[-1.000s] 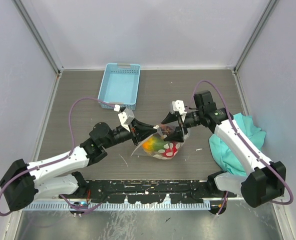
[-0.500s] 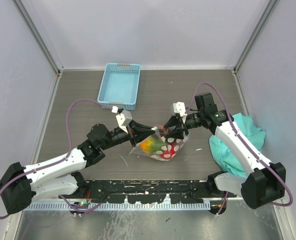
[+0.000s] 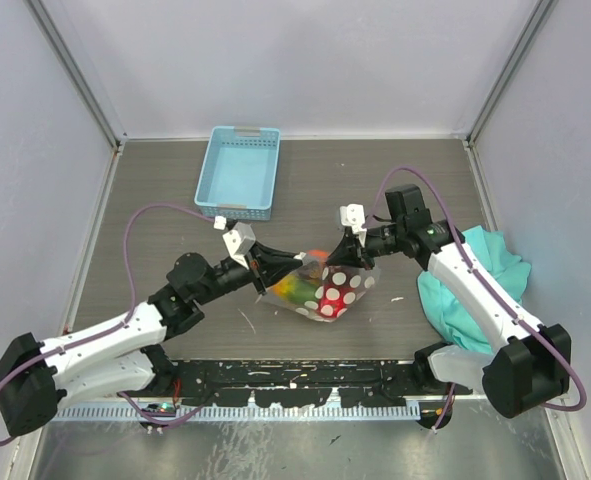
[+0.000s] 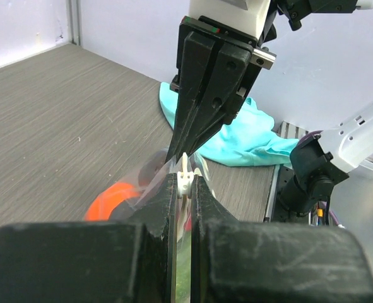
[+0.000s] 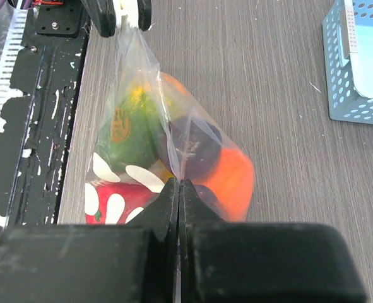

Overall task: Open the zip-top bag and remove the fake food
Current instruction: Unzip the zipper food storage bag at the center of the board.

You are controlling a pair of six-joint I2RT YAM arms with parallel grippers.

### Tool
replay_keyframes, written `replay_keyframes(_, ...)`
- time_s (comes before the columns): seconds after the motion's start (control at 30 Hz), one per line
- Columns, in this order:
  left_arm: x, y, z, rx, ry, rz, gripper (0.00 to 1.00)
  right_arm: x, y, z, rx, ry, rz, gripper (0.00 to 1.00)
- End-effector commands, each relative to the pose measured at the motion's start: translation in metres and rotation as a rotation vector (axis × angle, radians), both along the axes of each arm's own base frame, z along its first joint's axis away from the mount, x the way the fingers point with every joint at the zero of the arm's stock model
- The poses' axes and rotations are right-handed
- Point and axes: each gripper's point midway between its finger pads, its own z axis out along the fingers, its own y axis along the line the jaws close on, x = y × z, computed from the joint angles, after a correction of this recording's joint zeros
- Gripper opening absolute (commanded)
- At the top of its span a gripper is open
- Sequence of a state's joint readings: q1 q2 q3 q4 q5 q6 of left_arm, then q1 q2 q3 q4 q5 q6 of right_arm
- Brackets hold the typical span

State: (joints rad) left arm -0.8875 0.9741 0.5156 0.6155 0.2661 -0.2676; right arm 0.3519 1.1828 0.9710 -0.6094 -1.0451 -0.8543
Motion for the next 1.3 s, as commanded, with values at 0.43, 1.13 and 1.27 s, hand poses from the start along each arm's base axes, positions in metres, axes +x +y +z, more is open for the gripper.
replay_keyframes(0.43, -0.003, 0.011, 0.012, -0.009, -0.071, 0.008, 0.0, -0.028, 0.004, 0.038, 0.15, -0.01, 0.148, 0.72)
replay_keyframes(1.13, -0.001, -0.018, 0.011, 0.015, -0.034, -0.098, 0.0, -0.036, 0.038, 0.035, 0.133, 0.099, 0.148, 0.46)
replay_keyframes(1.27, -0.001, -0.017, 0.01, 0.015, -0.035, -0.092, 0.0, -0.035, 0.039, 0.039, 0.134, 0.098, 0.141, 0.26)
